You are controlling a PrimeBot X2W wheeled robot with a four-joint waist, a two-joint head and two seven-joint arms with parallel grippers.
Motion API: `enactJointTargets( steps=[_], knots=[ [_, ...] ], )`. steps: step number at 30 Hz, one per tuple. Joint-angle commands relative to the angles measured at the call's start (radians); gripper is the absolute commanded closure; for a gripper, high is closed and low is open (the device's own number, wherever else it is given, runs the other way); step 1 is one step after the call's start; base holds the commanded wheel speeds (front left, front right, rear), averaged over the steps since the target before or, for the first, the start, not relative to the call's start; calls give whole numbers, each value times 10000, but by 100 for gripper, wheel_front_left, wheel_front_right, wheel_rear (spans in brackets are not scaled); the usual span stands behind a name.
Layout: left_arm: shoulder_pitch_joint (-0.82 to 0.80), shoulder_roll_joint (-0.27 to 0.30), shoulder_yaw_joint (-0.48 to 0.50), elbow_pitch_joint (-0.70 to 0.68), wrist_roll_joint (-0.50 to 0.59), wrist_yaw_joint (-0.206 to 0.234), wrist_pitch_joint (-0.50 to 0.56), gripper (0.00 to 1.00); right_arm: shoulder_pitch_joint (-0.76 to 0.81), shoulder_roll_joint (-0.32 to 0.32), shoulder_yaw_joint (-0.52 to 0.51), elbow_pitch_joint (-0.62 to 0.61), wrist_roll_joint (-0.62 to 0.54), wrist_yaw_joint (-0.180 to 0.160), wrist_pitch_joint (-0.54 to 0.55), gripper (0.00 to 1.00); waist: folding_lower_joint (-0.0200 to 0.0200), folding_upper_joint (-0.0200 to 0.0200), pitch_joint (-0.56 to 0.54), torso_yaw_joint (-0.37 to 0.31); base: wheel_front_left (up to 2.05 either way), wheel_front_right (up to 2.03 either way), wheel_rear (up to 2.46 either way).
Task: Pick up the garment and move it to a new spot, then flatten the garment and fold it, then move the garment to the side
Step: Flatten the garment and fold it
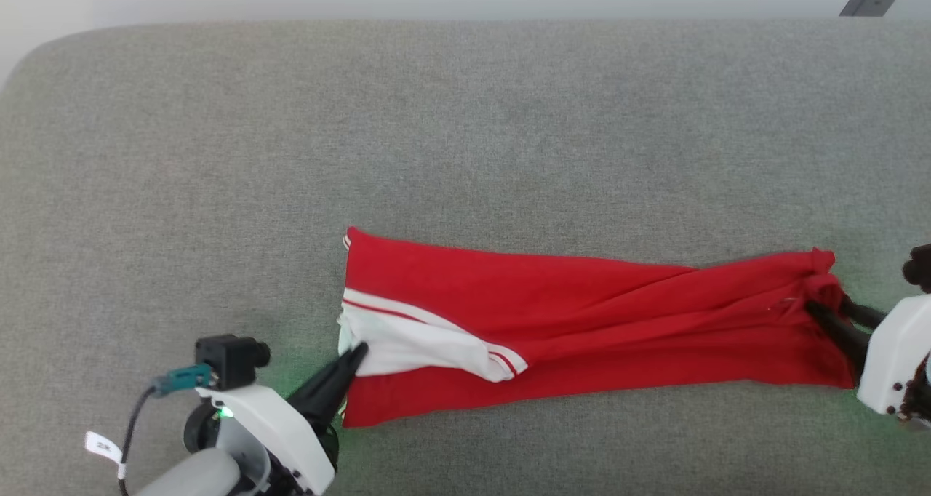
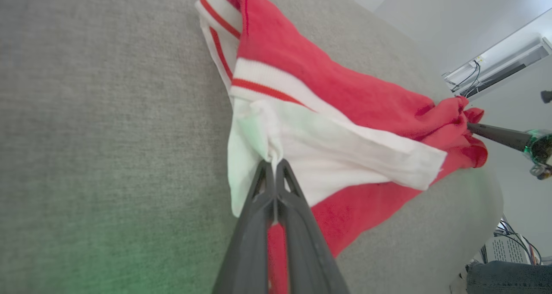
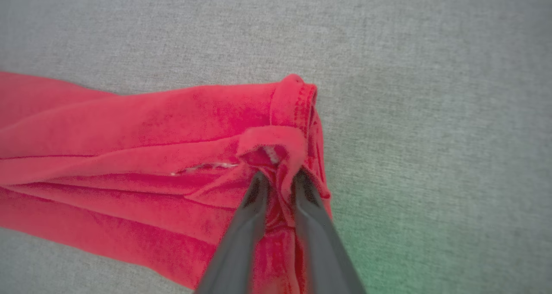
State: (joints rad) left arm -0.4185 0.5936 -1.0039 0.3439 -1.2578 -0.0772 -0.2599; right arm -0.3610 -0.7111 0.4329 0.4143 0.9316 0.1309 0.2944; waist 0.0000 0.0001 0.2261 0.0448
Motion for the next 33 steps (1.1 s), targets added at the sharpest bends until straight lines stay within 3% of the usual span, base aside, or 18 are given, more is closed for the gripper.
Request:
enactJointTargets(
  steps=[1,2,3,11,24,25,26,27,29,33],
  knots=[
    [10,31,112,23,31,-44,-52,27,113,12,-72,-57,-16,-5,53,0,0,-1,-32,-4,0,0,0],
    [73,22,241,22,109,-61,-60,7,152,-5,-201,-109,-7,-5,134,0,0,-1,-60,2,0,0,0],
    [217,-14,662,-47,309,15,-65,0,318,-61,-432,-179,-3,-5,335,0,0,-1,-117,48,0,0,0],
    [1427,-966,2892,-502,1745,157,-64,0,901,121,-1400,151,151,-5,1294,0,0,-1,-245,639,0,0,0],
    [3013,-3092,6877,-127,6136,-134,-66,0,1157,634,-1931,835,-88,-2,2451,0,0,-1,-324,1562,0,0,0],
    [3106,-3196,7182,-278,6638,-150,-67,0,1177,653,-1957,827,-88,-2,2525,24,0,-1,-318,1587,0,0,0],
    [3230,-3325,7472,-431,7093,-164,-67,0,1179,670,-1980,813,-106,-1,2592,37,0,-1,-309,1606,0,0,0],
    [3302,-3408,7737,-628,7630,-176,-67,0,1200,678,-2007,812,-126,-1,2672,67,0,-1,-300,1623,0,0,0],
    [3476,-3636,8155,-1060,8652,-197,-67,0,1232,663,-2072,778,-170,-2,2776,99,0,-1,-276,1638,0,0,0],
    [3846,-4148,8813,-1768,10094,-285,-67,0,1257,686,-2203,694,-230,-5,2937,100,0,-1,-221,1613,0,0,0]
  ],
)
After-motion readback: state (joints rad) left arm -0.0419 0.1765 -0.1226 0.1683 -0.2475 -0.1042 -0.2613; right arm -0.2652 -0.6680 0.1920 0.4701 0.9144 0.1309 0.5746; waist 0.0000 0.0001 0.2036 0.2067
